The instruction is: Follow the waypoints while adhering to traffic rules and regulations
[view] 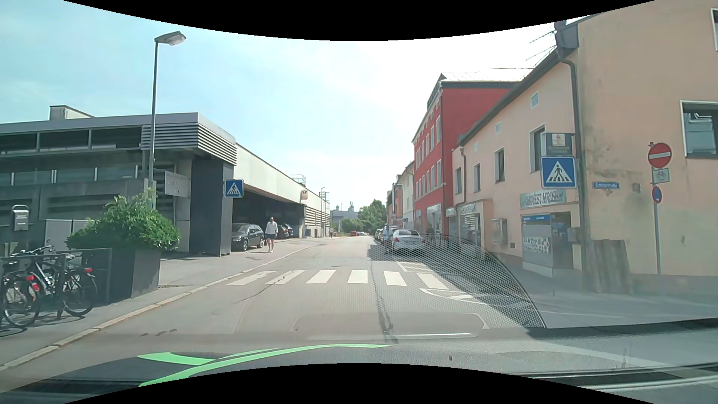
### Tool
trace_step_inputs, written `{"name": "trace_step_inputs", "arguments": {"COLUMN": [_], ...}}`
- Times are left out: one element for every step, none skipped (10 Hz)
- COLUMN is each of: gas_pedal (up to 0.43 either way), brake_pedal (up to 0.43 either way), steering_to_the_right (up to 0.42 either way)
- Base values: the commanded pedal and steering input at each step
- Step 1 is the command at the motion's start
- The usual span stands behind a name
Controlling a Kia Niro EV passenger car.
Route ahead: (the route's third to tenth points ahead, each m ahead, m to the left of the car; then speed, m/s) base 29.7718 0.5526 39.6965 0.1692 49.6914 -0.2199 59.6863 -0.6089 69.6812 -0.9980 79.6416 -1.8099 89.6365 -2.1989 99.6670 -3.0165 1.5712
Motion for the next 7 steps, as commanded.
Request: {"name": "trace_step_inputs", "arguments": {"gas_pedal": [0.331,0.398,0.480,0.480,0.480,0.469,0.461], "brake_pedal": [0.000,0.000,0.000,0.000,0.000,0.000,0.000], "steering_to_the_right": [-0.028,-0.029,-0.030,-0.032,-0.035,-0.036,-0.036]}}
